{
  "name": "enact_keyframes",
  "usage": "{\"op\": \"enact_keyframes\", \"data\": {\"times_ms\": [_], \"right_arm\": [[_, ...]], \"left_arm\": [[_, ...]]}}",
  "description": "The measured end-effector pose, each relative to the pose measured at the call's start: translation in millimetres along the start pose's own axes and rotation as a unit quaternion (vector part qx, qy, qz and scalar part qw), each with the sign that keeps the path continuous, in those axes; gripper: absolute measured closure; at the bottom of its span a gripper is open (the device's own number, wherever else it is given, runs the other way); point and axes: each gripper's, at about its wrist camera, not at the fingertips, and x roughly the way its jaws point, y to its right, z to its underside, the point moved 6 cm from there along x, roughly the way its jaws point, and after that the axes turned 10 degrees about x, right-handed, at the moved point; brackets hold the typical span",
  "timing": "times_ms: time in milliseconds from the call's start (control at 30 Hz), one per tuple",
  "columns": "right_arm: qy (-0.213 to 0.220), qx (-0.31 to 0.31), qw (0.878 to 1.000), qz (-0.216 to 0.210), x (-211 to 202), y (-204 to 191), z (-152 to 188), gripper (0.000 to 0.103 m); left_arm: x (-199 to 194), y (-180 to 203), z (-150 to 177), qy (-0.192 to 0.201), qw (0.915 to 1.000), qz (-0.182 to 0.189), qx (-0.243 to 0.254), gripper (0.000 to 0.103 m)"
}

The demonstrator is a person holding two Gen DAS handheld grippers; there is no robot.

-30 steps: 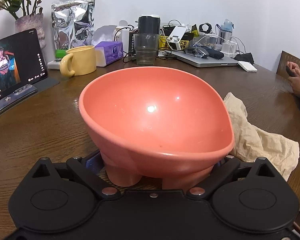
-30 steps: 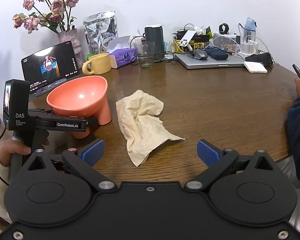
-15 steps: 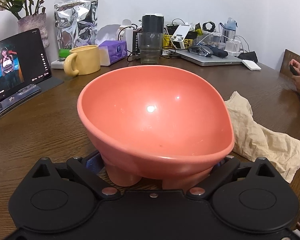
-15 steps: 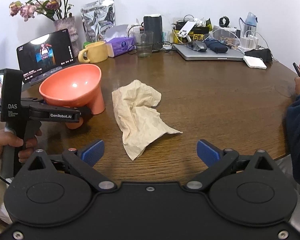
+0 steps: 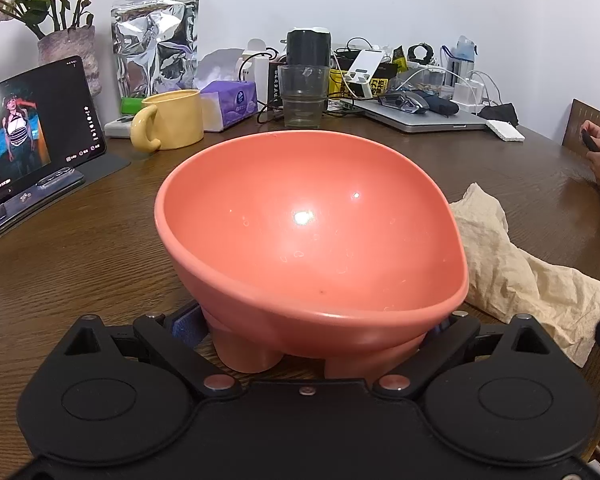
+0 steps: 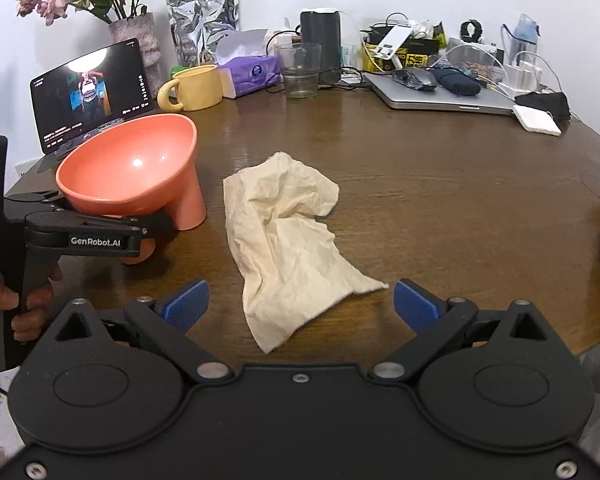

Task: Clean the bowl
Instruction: 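Hold the pink bowl with the left gripper while the right gripper approaches the beige cloth, then close the right gripper on the beige cloth and lift it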

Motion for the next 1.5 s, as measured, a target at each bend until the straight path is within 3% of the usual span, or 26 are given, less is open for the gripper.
{"op": "enact_keyframes", "data": {"times_ms": [433,1167,1333,1500], "right_arm": [[-0.023,-0.052,0.998,-0.014,35,-15,-12,0.003],[-0.058,-0.059,0.996,-0.022,77,-25,-25,0.004],[-0.070,-0.060,0.996,-0.020,83,-27,-26,0.014],[-0.074,-0.062,0.995,-0.020,88,-29,-26,0.016]], "left_arm": [[0,5,0,-0.001,1.0000,0.002,0.000,0.006],[2,3,0,-0.004,1.0000,0.000,0.000,0.006],[2,3,-1,-0.004,1.0000,0.001,-0.001,0.006],[3,4,-1,-0.003,1.0000,0.002,-0.001,0.006]]}}
